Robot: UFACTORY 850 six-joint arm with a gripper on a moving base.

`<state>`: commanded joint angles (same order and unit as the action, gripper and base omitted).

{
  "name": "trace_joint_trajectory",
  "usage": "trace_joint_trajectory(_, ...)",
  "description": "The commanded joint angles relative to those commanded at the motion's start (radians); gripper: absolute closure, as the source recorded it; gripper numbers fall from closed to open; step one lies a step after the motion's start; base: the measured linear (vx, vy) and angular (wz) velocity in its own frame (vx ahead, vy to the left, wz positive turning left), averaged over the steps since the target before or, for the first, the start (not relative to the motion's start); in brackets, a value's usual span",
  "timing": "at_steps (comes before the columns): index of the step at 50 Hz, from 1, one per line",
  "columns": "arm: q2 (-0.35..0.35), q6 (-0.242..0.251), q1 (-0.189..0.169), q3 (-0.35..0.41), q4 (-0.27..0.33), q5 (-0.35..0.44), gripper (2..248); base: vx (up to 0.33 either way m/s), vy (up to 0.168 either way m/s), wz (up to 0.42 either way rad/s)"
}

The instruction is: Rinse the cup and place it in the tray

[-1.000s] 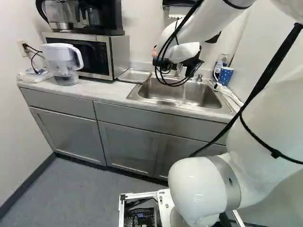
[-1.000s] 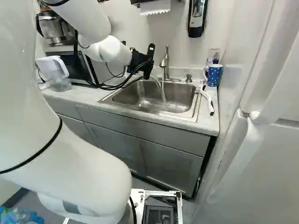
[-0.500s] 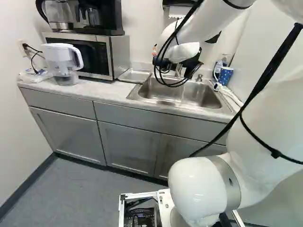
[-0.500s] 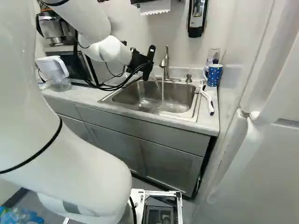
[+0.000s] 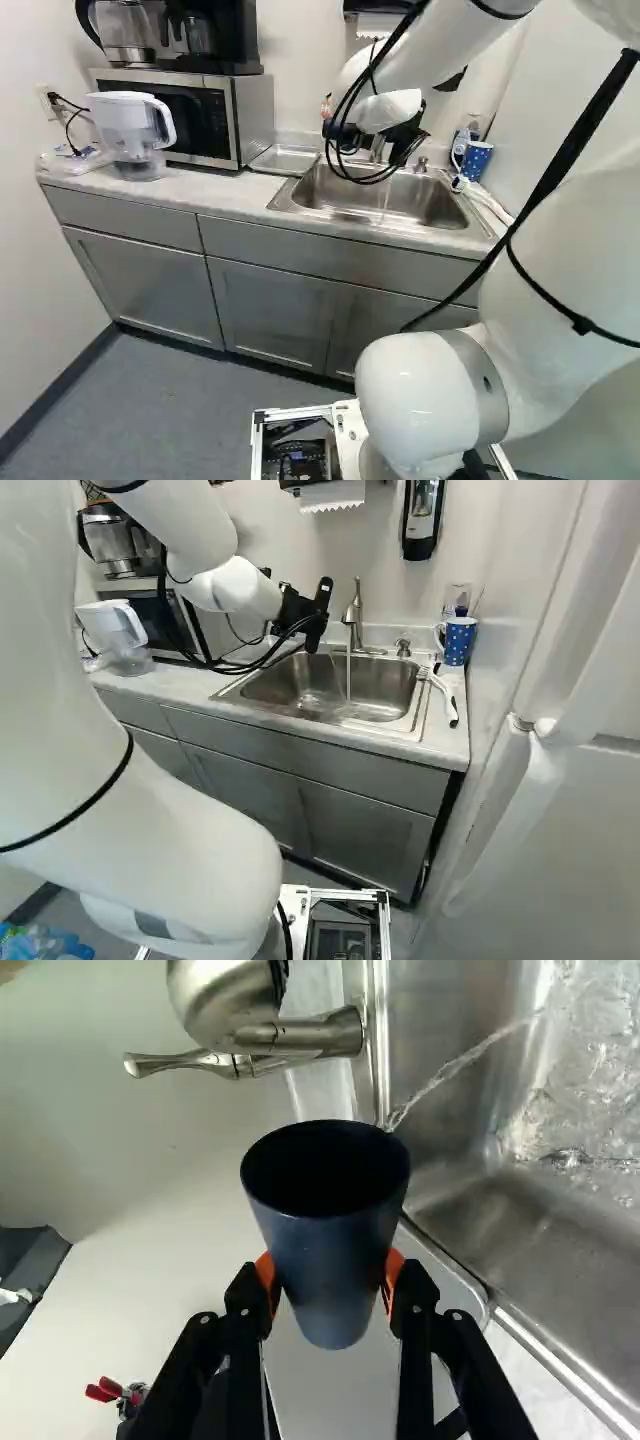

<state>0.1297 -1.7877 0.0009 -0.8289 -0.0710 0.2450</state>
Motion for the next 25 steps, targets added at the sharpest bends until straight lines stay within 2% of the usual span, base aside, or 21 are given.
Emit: trace_joint_trajectory(25, 0.0, 0.0, 0.0, 0.0, 0.0, 0.0, 129, 0.0, 0.0, 0.0)
